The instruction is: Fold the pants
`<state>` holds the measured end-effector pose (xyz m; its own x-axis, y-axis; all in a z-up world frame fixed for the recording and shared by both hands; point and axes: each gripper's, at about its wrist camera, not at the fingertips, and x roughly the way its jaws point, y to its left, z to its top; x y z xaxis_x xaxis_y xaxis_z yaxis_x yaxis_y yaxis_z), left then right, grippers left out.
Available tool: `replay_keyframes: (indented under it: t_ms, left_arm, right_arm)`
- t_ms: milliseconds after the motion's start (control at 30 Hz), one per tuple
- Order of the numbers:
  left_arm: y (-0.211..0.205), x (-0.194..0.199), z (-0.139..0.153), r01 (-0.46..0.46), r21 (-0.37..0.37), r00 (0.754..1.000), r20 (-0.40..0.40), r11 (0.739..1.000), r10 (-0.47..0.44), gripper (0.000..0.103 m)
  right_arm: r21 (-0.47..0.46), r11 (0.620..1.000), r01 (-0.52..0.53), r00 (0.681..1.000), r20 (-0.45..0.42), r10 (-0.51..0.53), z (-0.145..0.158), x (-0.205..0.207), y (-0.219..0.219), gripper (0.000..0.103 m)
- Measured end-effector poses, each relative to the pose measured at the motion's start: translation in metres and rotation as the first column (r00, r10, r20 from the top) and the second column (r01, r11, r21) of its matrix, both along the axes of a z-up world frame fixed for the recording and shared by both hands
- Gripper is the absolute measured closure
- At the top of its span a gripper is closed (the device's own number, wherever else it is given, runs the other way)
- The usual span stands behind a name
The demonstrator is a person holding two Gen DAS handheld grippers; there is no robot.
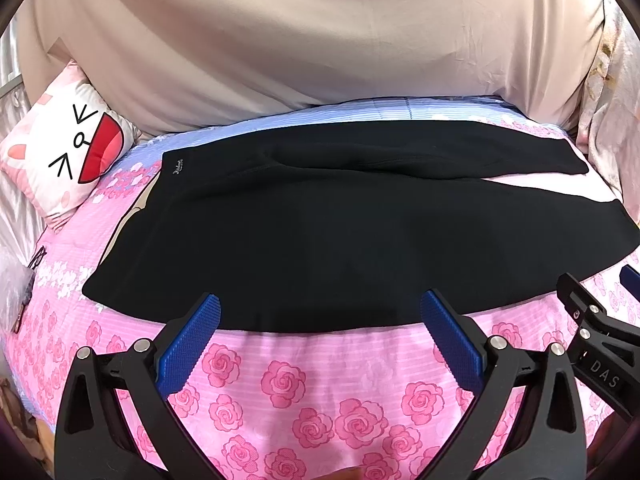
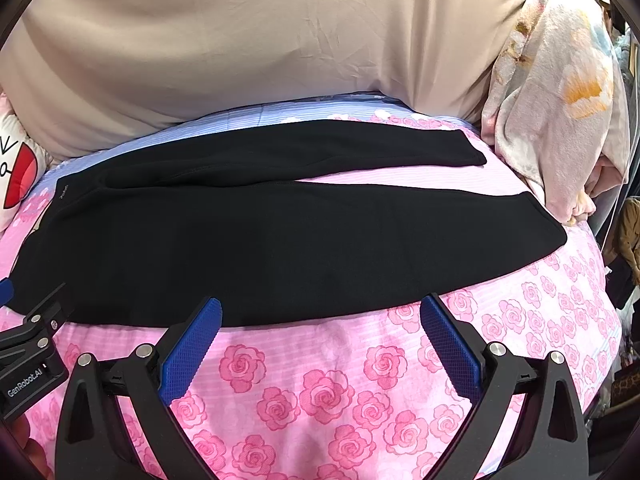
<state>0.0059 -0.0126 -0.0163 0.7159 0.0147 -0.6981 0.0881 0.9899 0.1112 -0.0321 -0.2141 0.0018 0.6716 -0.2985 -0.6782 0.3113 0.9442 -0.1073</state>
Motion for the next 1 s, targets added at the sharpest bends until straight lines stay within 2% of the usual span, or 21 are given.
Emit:
replay_keyframes:
  t_ms: [1000]
  left_arm:
    - [-0.002, 0.011, -0.004, -0.009, 0.012, 1.0, -0.018, 1.0, 0.01, 0.005]
  right_arm:
    - [0.004, 1.0, 0.001, 1.0, -0.023, -0.001, -0.006, 0.01, 0.0, 0.005]
